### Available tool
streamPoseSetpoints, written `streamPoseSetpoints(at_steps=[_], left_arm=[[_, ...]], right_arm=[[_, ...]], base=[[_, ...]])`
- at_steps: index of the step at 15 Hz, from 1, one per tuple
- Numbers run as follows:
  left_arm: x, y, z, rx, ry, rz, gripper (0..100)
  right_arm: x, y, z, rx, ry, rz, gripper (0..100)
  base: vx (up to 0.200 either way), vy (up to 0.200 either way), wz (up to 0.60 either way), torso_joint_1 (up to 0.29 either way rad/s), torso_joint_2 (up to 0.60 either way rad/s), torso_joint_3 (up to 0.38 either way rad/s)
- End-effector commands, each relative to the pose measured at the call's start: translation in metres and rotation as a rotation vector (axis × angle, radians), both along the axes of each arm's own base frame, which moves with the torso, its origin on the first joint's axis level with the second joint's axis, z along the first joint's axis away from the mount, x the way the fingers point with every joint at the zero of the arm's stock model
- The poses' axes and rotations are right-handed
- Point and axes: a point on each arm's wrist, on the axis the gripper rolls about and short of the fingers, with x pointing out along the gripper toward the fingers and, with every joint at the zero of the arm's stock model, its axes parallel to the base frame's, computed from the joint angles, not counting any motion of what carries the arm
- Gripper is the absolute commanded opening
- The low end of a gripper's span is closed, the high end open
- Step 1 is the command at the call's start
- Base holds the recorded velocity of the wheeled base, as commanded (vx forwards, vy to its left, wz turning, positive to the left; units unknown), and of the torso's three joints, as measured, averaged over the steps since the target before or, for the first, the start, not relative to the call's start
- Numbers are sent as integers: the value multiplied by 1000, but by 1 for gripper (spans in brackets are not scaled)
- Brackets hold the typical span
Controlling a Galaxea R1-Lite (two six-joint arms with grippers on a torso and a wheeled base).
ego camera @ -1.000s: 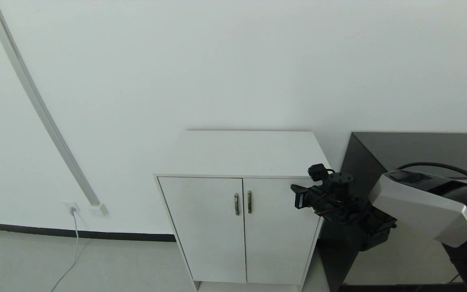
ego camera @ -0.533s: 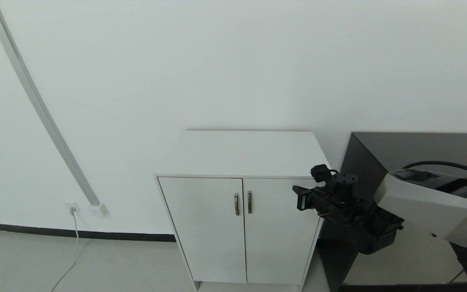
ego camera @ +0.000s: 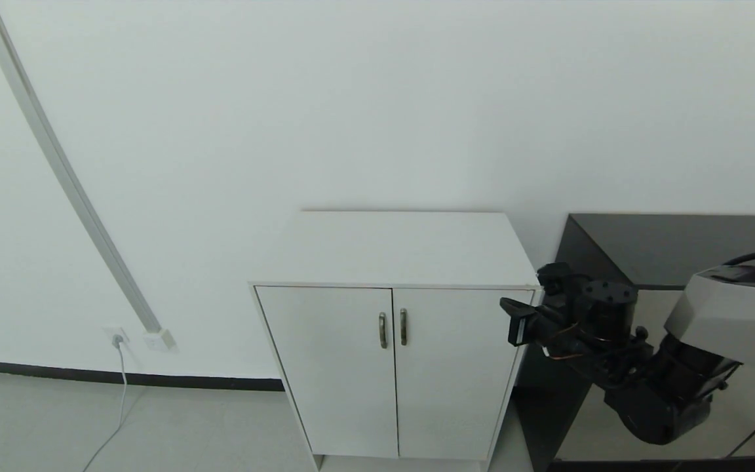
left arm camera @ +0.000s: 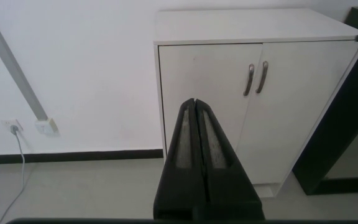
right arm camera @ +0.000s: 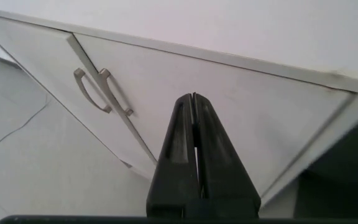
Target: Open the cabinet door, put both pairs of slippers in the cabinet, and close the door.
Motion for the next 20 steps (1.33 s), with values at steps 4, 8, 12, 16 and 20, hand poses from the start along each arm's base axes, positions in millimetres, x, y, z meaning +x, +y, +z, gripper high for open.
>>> streamPoseSetpoints(at_steps=[4, 8, 12, 16, 20], left_arm=[[0, 0, 0, 0, 0, 0, 0], [0, 0, 0, 0, 0, 0, 0], [0, 0, 0, 0, 0, 0, 0], [0, 0, 0, 0, 0, 0, 0], [0, 0, 0, 0, 0, 0, 0]], right_arm=[[-60, -52, 31, -108, -1, -279, 0], [-96, -86, 39, -172, 14, -393, 0], [-135, -103, 51, -178, -9, -426, 0], [-171, -115, 52, -186, -8, -451, 0], [-208, -124, 64, -189, 12, -460, 0]], base=[[0, 0, 0, 0, 0, 0], [0, 0, 0, 0, 0, 0], [0, 0, 0, 0, 0, 0], [0, 0, 0, 0, 0, 0], [0, 0, 0, 0, 0, 0]])
